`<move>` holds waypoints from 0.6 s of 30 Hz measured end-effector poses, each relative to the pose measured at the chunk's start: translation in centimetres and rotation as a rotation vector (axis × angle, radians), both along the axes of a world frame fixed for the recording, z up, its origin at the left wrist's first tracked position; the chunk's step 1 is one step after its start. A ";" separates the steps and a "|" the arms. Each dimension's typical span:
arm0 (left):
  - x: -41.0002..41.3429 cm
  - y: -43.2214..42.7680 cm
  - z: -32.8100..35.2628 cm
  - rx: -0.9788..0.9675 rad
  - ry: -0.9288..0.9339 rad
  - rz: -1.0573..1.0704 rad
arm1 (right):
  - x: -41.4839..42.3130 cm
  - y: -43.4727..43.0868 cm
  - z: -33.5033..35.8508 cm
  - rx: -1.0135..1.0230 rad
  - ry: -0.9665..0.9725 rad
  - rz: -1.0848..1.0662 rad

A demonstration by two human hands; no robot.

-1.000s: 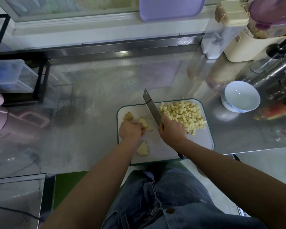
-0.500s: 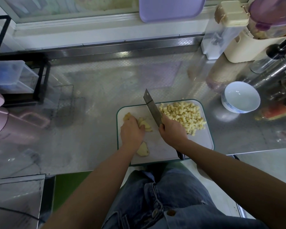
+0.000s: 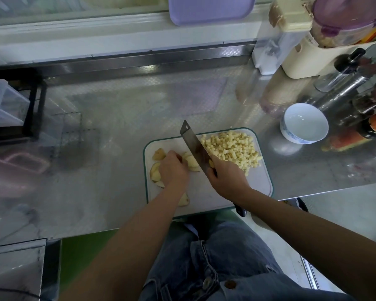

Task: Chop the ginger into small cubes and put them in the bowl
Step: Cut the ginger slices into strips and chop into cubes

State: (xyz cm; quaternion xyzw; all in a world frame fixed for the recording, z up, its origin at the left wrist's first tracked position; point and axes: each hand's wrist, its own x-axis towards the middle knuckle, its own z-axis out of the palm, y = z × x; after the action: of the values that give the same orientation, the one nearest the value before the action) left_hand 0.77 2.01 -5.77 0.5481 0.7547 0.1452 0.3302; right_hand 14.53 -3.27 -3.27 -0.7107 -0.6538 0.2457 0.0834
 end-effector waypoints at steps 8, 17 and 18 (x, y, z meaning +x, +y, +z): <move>-0.1 0.7 -0.3 -0.040 0.002 0.040 | -0.9 -0.4 -0.3 -0.071 -0.065 0.039; -0.3 1.6 -0.3 -0.107 -0.052 0.057 | -1.9 0.0 -1.1 -0.079 -0.061 0.006; -0.3 1.5 -0.3 -0.108 -0.055 0.057 | -1.8 -0.1 -1.2 -0.074 -0.062 0.004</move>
State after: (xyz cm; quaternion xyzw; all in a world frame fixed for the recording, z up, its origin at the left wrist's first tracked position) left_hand 0.43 3.55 -6.08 0.5034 0.7674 0.1289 0.3756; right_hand 12.69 -3.36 -4.44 -0.7194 -0.6479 0.2477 0.0363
